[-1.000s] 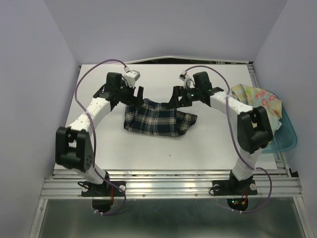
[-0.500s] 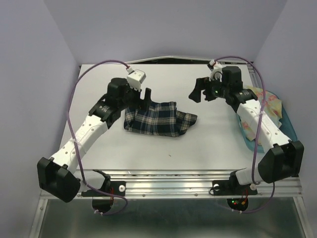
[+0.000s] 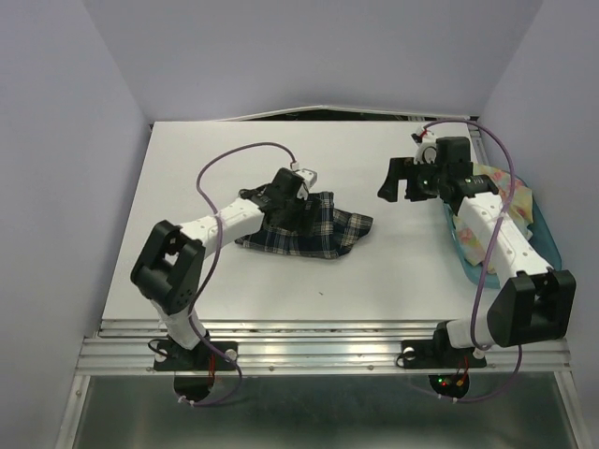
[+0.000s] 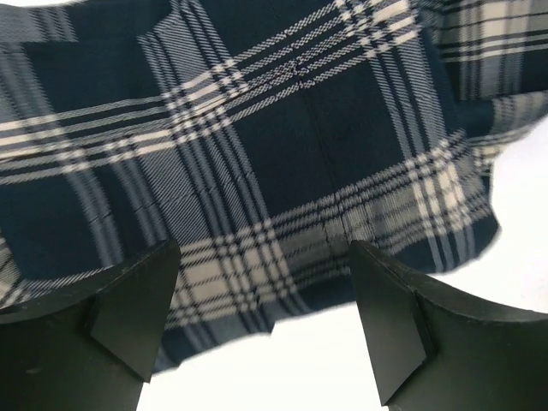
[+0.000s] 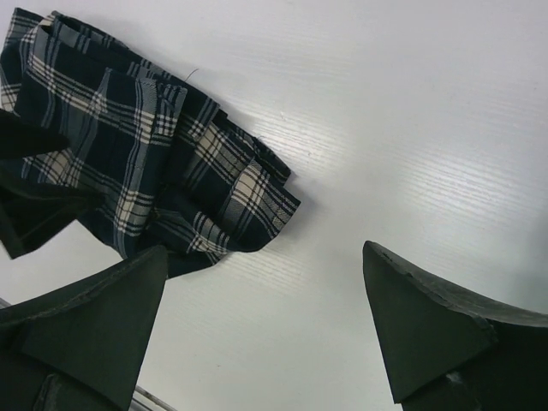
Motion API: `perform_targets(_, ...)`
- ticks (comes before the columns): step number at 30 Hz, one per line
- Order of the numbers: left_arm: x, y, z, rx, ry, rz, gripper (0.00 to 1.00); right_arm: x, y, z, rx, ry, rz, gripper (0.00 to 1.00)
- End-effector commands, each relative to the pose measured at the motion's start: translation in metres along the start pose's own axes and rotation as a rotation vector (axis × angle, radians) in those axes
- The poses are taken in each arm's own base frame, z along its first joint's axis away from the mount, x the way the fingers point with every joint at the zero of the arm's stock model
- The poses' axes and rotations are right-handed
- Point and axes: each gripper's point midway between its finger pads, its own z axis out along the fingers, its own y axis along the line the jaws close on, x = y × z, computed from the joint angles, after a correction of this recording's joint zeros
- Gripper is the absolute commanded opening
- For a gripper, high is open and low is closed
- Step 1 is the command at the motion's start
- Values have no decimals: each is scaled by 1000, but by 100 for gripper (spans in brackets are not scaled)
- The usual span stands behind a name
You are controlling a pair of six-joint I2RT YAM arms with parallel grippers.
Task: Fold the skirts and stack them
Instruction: Neatly place the folded skirt to the corner
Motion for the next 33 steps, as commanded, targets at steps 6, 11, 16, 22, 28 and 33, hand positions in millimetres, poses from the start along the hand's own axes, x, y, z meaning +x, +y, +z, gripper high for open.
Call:
perform_targets(6,24,17,60,-69,188,-78,92,-15,-10,-4,39,-32,-22,100)
perform_targets(11,1,94,77,-166,212,-151,92,-12,-14,2,49,-13,-25,100)
perform_targets(16,-30,196,68,-233,253,-157,90,-3,-15,9,27,26,-24,100)
perform_targets(22,-45,308,69,-276,286,-57,89,-2,-13,15,6,42,-19,100)
perform_targets(28,-71,374,59,-310,175,9,92,6,-14,16,7,57,-18,100)
perform_targets(33,-87,386,57,-359,114,37,93,7,-14,17,6,61,-14,100)
